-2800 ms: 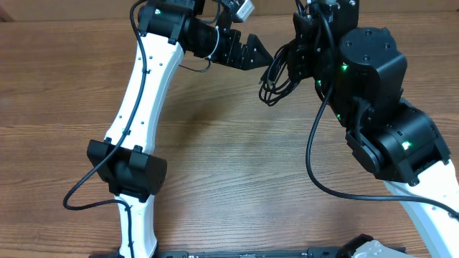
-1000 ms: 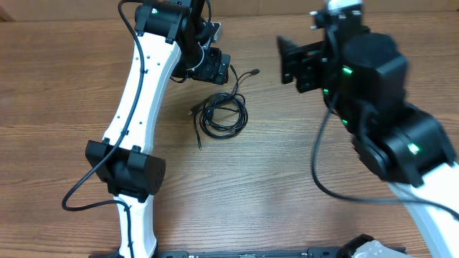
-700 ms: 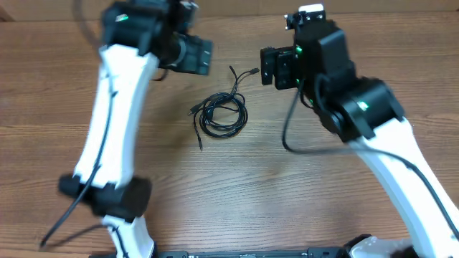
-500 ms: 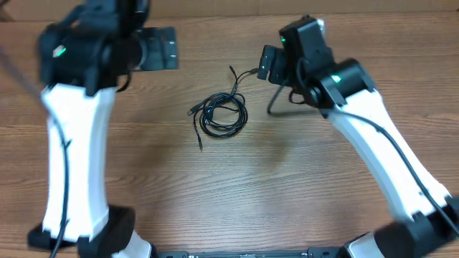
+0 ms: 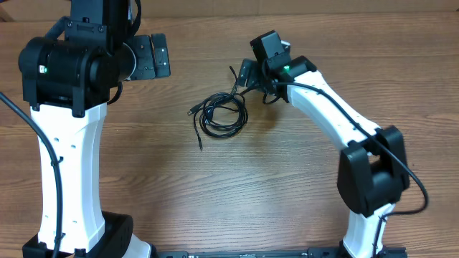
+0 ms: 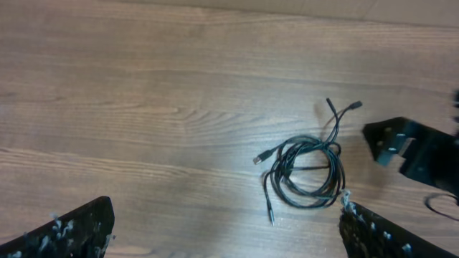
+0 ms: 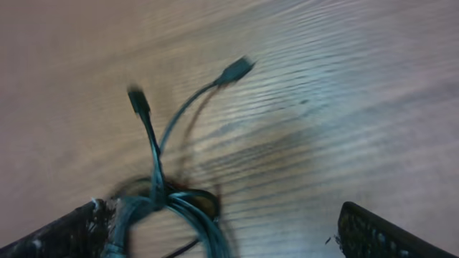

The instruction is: Untangle cables

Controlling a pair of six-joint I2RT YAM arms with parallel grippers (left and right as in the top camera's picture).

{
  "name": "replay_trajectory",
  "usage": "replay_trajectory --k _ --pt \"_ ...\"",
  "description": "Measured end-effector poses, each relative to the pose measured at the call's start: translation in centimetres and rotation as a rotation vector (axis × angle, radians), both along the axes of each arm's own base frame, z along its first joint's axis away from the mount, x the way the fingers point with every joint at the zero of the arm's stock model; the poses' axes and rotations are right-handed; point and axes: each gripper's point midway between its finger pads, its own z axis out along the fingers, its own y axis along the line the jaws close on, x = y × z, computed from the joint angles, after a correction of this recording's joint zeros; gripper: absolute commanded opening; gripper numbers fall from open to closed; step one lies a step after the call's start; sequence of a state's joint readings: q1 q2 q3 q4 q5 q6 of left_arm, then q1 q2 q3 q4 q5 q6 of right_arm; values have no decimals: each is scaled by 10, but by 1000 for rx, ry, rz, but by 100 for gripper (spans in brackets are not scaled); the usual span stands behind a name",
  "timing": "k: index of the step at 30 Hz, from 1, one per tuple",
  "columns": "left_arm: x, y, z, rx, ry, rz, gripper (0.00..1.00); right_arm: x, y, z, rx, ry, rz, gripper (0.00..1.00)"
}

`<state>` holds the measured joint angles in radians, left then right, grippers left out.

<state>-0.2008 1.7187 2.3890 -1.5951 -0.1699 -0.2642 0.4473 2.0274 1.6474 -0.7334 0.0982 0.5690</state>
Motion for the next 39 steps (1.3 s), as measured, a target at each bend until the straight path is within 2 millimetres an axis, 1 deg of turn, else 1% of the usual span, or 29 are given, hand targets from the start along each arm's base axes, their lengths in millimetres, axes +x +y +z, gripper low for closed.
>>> replay_trajectory --k 1,2,3,6,8,13,16,19,20,21,22,23,26,31,34,37,39 --pt "-1 0 -1 2 6 -1 100 -1 3 -13 -28 17 69 100" --pt "-3 1 -2 4 13 -1 100 -2 3 -20 -41 33 94 100" --pt "-3 1 -2 4 16 -1 100 -5 4 -28 -45 55 106 100" --pt "-4 1 -3 5 18 -1 100 -12 6 -41 -20 108 87 100" --pt "-3 1 -3 5 19 -1 100 -13 11 -41 24 122 63 100" --pt "-6 1 -4 7 30 0 100 -2 31 -31 135 79 51 100" --pt "-8 2 -6 10 43 -1 100 4 41 -26 141 32 110 100" --pt "-12 2 -9 15 60 -3 100 2 46 -25 92 4 216 100" --pt "-13 3 -9 16 65 -4 100 0 46 -27 56 -1 268 98" --pt "-13 3 -10 17 67 -4 100 -2 43 -28 23 -2 304 91" --pt "-13 3 -10 18 70 -4 100 -3 41 -30 -11 -4 336 86" --pt "-14 3 -10 20 72 -6 100 -4 37 -31 -52 -10 374 85" --pt "-15 3 -11 21 75 -7 100 -1 24 -33 -178 -37 495 85" --pt "-15 3 -11 21 77 -7 100 7 6 -34 -283 -65 634 87" --pt "-15 3 -11 21 77 -7 100 9 3 -33 -296 -81 705 87" --pt "-15 3 -11 21 77 -7 100 13 6 -33 -302 -109 745 87" --pt "-15 3 -11 21 77 -7 100 16 10 -38 -301 -121 768 87"
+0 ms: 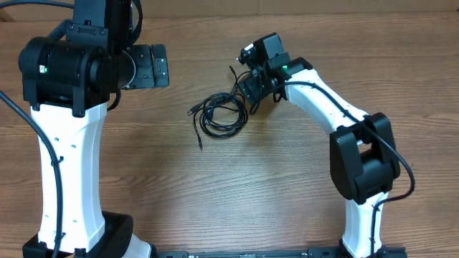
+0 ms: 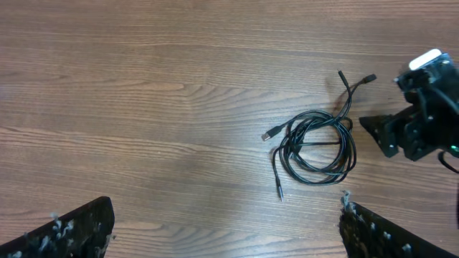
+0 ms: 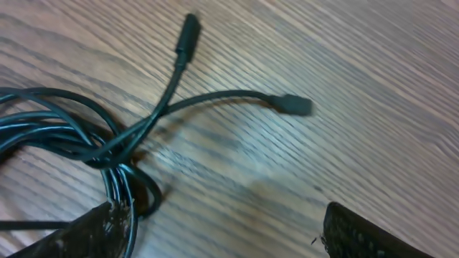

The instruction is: Untangle cables

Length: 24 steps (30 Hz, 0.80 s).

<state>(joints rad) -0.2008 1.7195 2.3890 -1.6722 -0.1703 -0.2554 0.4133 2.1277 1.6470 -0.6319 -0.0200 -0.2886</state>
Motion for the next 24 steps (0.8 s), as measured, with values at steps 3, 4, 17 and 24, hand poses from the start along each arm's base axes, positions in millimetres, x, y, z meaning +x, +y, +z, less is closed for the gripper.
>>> replay_trajectory --k 3,4,17,24 --pt "0 0 0 2 1 -3 100 2 4 -13 -1 7 19 86" --pt "0 0 0 2 1 -3 100 3 4 -18 -3 10 21 86" --pt "-1 0 -1 12 6 -16 100 9 9 -53 -3 27 36 86" --pt "-1 1 -1 16 6 -16 100 11 15 -55 19 19 52 4"
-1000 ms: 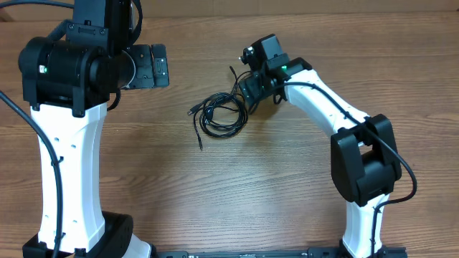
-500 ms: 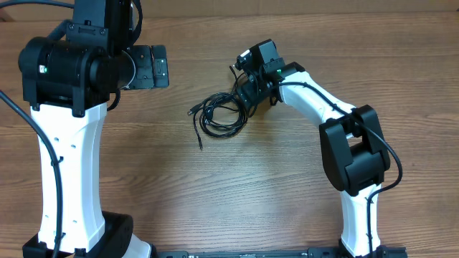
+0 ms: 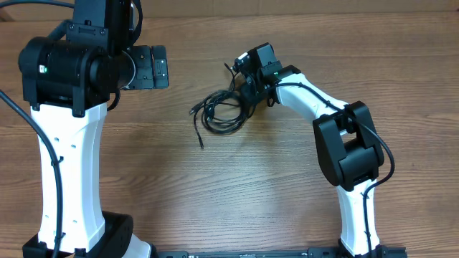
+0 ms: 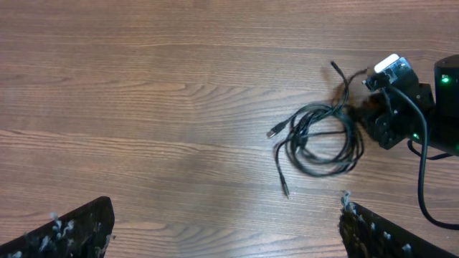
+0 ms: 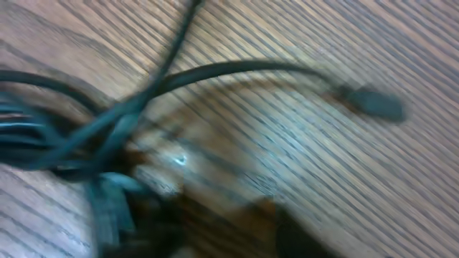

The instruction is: Untangle cables

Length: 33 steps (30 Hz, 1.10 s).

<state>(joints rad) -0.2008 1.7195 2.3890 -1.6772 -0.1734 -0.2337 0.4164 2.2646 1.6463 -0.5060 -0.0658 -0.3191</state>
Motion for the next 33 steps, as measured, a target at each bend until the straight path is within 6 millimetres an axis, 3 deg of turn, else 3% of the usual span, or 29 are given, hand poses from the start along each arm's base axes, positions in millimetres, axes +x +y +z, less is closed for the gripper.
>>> replay_trajectory --k 9,14,16,19,20,22,26,29,33 --pt "-1 0 -1 1 7 -2 100 -2 -1 -2 16 25 -60 4" --pt "-1 -3 -2 -6 11 -25 100 -11 -16 9 -29 63 -142 4" --pt "-1 -4 -2 -5 14 -33 100 -12 -19 27 -32 55 -165 4" --pt "2 -6 -6 -11 24 -41 100 -8 -20 87 9 -23 -191 4" --pt "3 -7 -7 -13 28 -44 100 -8 -20 94 17 -33 -194 4" --pt "6 -12 -12 -29 43 -61 100 -8 -21 150 75 -120 -214 4" --pt "15 -34 -23 -95 78 -160 100 -21 -28 221 153 -221 -246 4" --pt "22 -55 -37 -163 128 -259 100 -28 -33 249 186 -263 -266 4" --pt "32 -77 -61 -234 208 -353 100 -31 -35 259 202 -277 -278 4"
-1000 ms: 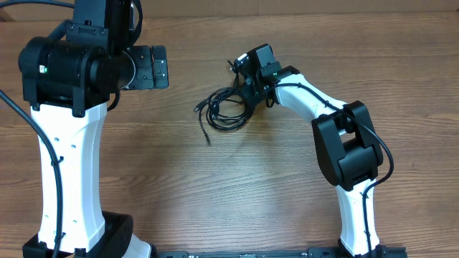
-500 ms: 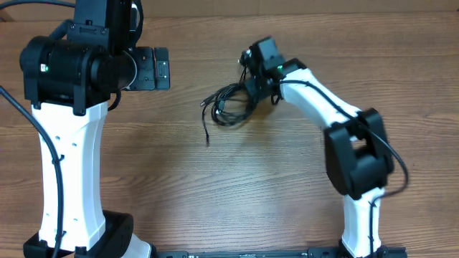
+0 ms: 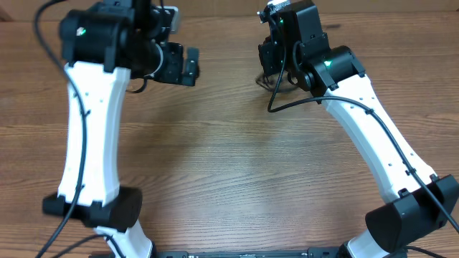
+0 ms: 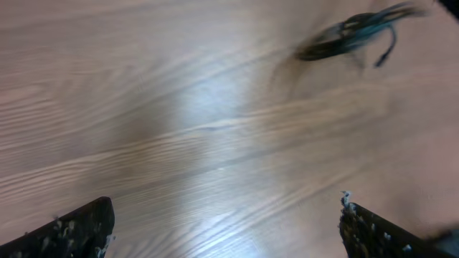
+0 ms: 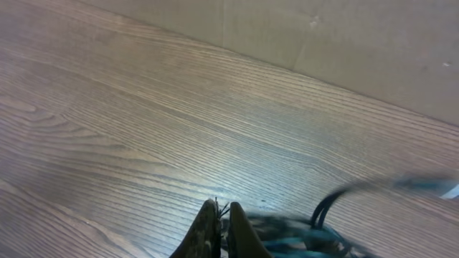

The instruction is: Untangle cables

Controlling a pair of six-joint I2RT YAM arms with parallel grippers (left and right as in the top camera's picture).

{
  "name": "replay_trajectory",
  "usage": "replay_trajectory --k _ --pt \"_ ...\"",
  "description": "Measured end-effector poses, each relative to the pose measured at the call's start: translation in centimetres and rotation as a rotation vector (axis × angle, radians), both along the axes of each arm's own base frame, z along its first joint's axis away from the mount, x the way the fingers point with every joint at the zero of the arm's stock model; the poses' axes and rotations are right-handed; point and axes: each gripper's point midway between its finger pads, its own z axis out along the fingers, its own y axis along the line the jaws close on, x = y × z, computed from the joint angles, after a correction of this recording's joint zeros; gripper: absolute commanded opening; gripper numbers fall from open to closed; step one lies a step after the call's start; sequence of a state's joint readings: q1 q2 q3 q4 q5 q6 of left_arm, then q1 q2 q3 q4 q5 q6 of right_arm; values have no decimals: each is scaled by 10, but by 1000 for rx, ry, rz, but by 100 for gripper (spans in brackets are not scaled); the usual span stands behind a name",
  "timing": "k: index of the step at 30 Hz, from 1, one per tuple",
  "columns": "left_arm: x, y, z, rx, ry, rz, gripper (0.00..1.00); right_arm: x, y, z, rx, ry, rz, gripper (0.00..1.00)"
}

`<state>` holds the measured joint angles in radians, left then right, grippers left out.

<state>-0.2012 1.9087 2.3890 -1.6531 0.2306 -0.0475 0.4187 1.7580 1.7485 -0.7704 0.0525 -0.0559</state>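
Observation:
The black cable bundle hangs off the table, pinched at its edge by my right gripper, whose fingers are pressed together. Loose strands trail out to the right, blurred. In the overhead view the right gripper is raised near the table's far edge, with dark cable dangling under it. My left gripper is raised too, to the left of the bundle. Its fingers stand wide apart with nothing between them. The left wrist view shows the bundle blurred at the upper right.
The wooden table lies below both arms. A pale wall or board stands along the table's far edge, just beyond the right gripper. The right arm's own black lead loops beside its forearm.
The right gripper was down on the bundle's right edge on the table; now it is shut on the bundle and holds it lifted near the far edge. The left arm has swung right and higher.
The bundle lay coiled mid-table with the right gripper open just right of it, the left gripper open and high. The right gripper then stood closer over the two plug ends, then down on the coil. Now it holds the bundle off the table.

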Motion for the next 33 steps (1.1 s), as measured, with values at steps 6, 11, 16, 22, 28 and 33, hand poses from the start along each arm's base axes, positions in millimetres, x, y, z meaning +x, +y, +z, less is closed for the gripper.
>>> replay_trajectory --k 6,11,16,22,28,33 --pt "11 -36 -37 -121 115 -163 100 2 -7 2 -21 -13 -34 4" --pt "11 -62 -63 -142 178 -262 95 4 -16 3 -48 -26 -79 53" --pt "18 -66 -73 -84 169 -244 94 2 -42 -6 -62 26 -197 76" --pt "35 -28 -43 56 20 -38 100 12 -76 -24 62 106 -287 74" --pt "9 5 32 84 -176 97 100 29 -45 -85 127 192 -99 74" --pt "-12 16 48 100 -191 117 100 48 -4 -134 135 192 34 68"
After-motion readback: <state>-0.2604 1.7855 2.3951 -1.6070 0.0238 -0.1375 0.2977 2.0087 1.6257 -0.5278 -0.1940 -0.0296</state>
